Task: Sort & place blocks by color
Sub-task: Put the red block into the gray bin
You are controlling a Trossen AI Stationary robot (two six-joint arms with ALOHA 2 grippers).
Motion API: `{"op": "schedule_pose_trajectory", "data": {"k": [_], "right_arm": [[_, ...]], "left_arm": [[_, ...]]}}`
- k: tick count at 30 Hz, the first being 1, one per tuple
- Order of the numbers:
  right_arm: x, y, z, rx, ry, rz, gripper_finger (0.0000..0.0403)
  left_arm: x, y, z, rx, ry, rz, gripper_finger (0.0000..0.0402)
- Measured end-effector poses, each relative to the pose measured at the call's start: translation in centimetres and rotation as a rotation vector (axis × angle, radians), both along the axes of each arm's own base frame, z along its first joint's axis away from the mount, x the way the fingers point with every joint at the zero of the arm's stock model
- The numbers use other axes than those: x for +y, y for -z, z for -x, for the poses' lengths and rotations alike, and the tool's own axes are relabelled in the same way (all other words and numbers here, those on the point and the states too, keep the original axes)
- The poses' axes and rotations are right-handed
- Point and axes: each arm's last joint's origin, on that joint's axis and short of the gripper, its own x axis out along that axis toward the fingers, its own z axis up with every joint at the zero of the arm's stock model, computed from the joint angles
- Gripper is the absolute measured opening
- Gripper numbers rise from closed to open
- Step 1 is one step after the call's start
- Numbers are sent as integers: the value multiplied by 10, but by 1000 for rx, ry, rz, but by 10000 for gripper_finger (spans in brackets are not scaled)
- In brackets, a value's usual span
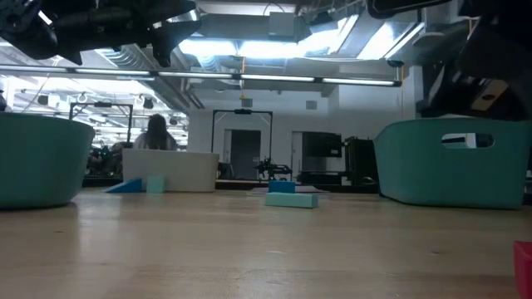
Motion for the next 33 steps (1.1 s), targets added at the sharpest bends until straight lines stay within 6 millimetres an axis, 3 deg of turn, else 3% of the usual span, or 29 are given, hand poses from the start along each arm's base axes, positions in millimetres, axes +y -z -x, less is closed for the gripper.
{"op": "schedule_pose_trajectory", "data": {"k": [5, 18, 25, 33], "right_arm": [[0, 0, 0, 3, -1, -2, 50], [-1, 1, 1, 0, 11, 23, 189], [2, 3, 1, -5, 30, 20, 205], [3, 22, -1, 32, 40, 47, 205]], "left_arm": [[0, 0, 0, 0, 0, 0, 182], [0, 0, 0, 0, 1, 3, 182], [0, 0, 0, 0, 6, 5, 182], [0, 0, 0, 1, 9, 8, 182]]}}
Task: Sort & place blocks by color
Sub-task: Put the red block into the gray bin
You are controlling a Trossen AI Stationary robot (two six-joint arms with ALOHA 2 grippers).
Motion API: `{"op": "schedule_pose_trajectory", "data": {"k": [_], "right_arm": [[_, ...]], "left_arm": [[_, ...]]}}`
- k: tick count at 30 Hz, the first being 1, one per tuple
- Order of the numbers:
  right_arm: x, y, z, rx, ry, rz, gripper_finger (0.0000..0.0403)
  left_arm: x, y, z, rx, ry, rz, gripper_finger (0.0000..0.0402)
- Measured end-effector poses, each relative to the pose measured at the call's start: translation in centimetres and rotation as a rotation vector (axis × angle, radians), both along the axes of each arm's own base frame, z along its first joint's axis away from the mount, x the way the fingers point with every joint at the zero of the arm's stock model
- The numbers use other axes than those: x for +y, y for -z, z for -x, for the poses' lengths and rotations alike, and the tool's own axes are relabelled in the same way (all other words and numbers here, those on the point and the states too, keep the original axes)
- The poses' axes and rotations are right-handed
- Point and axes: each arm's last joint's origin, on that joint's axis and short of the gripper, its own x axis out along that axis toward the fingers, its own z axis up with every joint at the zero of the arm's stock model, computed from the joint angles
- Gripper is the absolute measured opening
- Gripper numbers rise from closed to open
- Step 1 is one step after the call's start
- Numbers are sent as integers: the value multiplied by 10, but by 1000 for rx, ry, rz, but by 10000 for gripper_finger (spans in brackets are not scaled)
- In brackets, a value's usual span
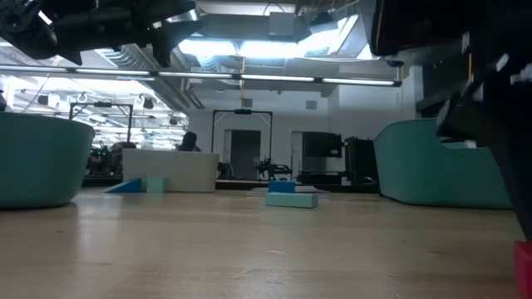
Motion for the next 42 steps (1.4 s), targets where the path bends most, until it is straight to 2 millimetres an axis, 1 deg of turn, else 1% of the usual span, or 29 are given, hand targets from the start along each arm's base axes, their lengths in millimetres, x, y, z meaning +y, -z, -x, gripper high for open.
{"op": "schedule_pose_trajectory", "data": {"k": [10, 23, 26, 31, 33, 42], "right_arm": [[5, 15, 0, 22, 10, 10, 205], [4, 18, 1, 18, 17, 47, 203], [4, 18, 1, 22, 18, 54, 186], [3, 18, 2, 27, 21, 73, 124], [2, 18, 2, 28, 21, 76, 105], [2, 18, 3, 20, -12, 92, 105]], "left_arm": [[0, 0, 0, -1, 7, 20, 182], [0, 0, 0, -1, 7, 20, 182], [0, 0, 0, -1, 7, 20, 182], [0, 0, 0, -1, 7, 20, 182], [0, 0, 0, -1, 7, 20, 182], [0, 0, 0, -1, 6, 20, 182]]}}
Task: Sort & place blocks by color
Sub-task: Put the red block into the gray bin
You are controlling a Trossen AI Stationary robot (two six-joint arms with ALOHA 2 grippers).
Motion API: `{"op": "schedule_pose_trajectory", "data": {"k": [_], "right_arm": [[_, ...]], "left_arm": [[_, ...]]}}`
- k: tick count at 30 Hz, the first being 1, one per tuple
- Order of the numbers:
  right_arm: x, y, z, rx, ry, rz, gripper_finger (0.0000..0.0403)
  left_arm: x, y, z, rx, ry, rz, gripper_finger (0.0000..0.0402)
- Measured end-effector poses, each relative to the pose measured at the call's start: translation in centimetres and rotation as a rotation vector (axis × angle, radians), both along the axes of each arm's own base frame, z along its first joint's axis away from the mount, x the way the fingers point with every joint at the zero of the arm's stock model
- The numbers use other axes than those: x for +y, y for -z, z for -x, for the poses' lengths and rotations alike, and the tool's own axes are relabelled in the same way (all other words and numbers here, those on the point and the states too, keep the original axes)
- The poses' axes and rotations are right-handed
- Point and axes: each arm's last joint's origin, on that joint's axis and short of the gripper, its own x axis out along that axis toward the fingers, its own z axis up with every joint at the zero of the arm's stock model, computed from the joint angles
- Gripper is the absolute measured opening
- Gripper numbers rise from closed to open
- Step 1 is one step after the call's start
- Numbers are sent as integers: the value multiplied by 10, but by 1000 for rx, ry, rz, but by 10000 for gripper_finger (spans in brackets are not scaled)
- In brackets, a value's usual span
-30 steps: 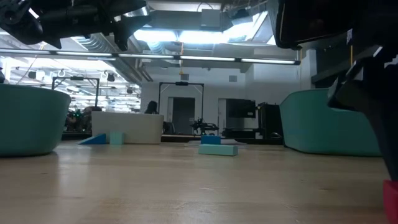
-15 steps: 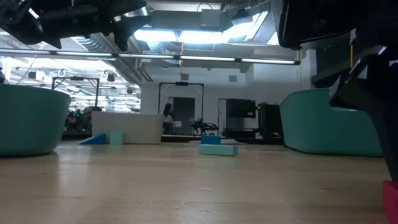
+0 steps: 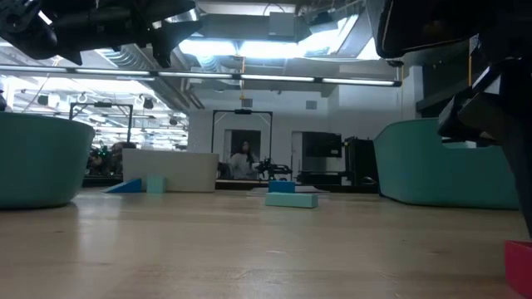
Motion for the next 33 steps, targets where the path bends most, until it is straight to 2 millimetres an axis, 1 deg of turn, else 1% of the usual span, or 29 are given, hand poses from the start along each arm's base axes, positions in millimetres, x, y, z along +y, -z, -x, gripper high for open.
{"op": "schedule_pose_trajectory", "data": {"k": [5, 9, 12, 17, 20, 26, 30, 33], "right_arm": [[0, 0, 0, -8, -41, 9, 105], [3, -8, -4, -24, -106, 27, 105], [3, -15, -7, -29, -167, 91, 105], [-4, -24, -12, -36, -252, 181, 105], [-13, -28, -16, -41, -288, 208, 105], [-39, -41, -20, -83, -330, 248, 105], [-59, -48, -18, -194, -324, 234, 105], [-77, -47, -9, -287, -295, 186, 105]], "left_arm": [[0, 0, 0, 0, 0, 0, 182], [0, 0, 0, 0, 0, 0, 182], [0, 0, 0, 0, 0, 0, 182], [0, 0, 0, 0, 0, 0, 182], [0, 0, 0, 0, 0, 0, 182], [0, 0, 0, 4, 0, 1, 182], [0, 1, 0, 6, -2, -5, 182], [0, 1, 0, 8, -2, -4, 182]]}}
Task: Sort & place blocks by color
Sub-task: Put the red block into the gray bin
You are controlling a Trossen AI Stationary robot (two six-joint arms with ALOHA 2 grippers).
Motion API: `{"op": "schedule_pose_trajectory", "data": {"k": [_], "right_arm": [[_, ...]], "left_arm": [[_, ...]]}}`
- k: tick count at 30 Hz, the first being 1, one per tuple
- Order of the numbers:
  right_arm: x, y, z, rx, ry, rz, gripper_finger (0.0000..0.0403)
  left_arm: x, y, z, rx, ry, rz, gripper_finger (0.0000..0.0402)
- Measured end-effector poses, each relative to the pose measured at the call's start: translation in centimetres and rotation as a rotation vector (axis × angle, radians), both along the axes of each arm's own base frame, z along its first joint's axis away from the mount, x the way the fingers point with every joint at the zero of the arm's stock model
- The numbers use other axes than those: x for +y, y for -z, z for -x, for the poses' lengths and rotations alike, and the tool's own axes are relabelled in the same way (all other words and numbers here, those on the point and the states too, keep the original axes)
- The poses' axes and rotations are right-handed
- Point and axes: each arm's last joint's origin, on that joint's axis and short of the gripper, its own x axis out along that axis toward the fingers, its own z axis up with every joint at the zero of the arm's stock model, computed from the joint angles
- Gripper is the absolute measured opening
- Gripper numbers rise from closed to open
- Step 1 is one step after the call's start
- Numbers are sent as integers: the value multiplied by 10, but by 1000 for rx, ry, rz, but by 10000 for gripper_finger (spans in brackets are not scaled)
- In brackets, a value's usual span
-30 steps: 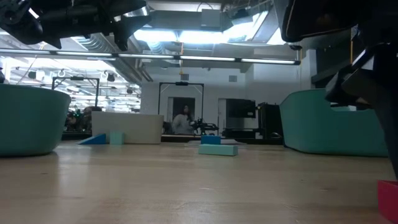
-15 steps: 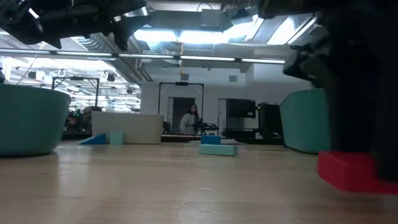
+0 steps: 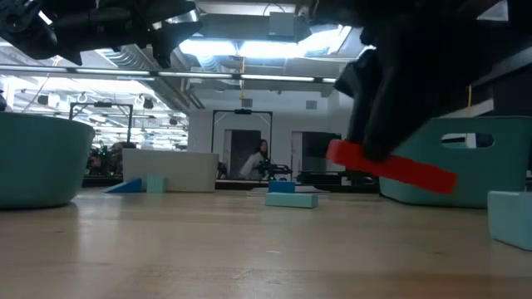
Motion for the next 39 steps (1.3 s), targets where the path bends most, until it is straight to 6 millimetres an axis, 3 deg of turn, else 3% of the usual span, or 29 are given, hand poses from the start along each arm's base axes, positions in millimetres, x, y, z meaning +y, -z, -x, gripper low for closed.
{"op": "schedule_pose_trajectory", "data": {"k": [10, 18, 30, 35, 39], "right_arm": [[-50, 2, 61, -541, 98, -265, 105], [-101, 13, 86, -957, 219, -279, 105], [-174, -21, 58, -1190, 139, -183, 105], [-200, -35, 49, -1239, 96, -161, 105], [-213, -41, 47, -1260, 71, -152, 105]], "left_arm": [[0, 0, 0, 0, -1, 0, 182], [0, 0, 0, 1, -1, -1, 182], [2, 8, -5, 65, -25, -19, 182], [3, 20, -15, 142, -64, -49, 182], [5, 17, -26, 158, -61, -82, 182]]}}
